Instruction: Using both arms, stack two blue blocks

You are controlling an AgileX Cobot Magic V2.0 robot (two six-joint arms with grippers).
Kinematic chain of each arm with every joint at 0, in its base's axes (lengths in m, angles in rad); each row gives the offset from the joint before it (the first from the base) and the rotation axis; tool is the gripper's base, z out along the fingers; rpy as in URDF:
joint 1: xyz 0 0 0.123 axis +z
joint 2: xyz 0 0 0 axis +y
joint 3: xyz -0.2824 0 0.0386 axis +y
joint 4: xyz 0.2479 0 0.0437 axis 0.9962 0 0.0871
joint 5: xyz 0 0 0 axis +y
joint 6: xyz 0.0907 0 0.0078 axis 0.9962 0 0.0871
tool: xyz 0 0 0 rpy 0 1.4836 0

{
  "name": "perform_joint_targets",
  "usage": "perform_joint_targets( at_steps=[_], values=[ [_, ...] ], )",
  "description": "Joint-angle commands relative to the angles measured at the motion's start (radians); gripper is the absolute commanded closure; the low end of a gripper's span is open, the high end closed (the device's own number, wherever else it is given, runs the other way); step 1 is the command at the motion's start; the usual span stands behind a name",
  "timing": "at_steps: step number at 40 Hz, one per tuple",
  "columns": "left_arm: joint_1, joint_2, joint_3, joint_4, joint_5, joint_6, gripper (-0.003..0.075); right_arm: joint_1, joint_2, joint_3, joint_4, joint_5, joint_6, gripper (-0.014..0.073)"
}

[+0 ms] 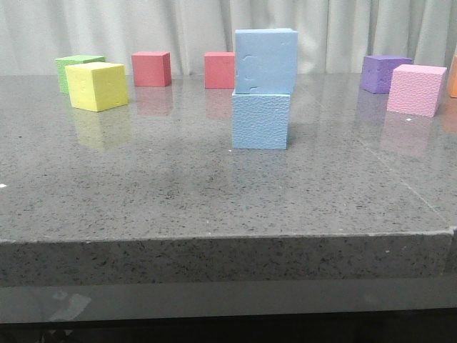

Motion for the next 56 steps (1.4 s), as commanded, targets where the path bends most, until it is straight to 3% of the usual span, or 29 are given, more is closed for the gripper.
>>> perform_joint_targets(
  at_steps=[1,14,21,33,36,40,46,49,51,56],
  values=[
    [0.001,-0.122,0.095,0.041,-0.104,-0.056,0.0173,-0.003,0.002,-0.022,0.018,-0.066,-0.005,-0.0022],
    [0.001,-0.465,0.567,0.106,-0.325,-0.191,0.0173,-0.003,0.002,-0.022,0.018,-0.066,-0.005,-0.0022],
    [0.001,-0.616,0.760,0.106,-0.379,-0.230,0.0173,-0.003,0.002,-0.022,0.018,-0.067,-0.005,-0.0022],
    [0.001,-0.754,0.905,0.142,-0.445,-0.198,0.0176,-0.003,0.002,-0.022,0.018,-0.067,-0.005,-0.0022],
    [0.001,-0.754,0.906,0.166,-0.445,-0.198,0.0224,-0.003,0.002,-0.022,0.018,-0.061,-0.005,-0.0010],
    [0.001,-0.754,0.906,0.179,-0.452,-0.193,0.0374,-0.003,0.004,-0.022,0.018,-0.060,-0.005,0.0120],
    [0.001,-0.754,0.906,0.206,-0.453,-0.198,0.0619,-0.003,0.004,-0.022,0.018,-0.060,-0.005,0.0512],
    [0.001,-0.754,0.906,0.206,-0.453,-0.198,0.0699,-0.003,0.004,-0.022,0.018,-0.060,-0.005,0.0640],
    [0.001,-0.754,0.906,0.206,-0.453,-0.198,0.0741,-0.003,0.004,-0.022,0.018,-0.060,-0.004,0.0658],
    [0.001,-0.754,0.906,0.206,-0.453,-0.198,0.0739,-0.003,0.004,-0.022,0.018,-0.060,-0.004,0.0662]
  ],
)
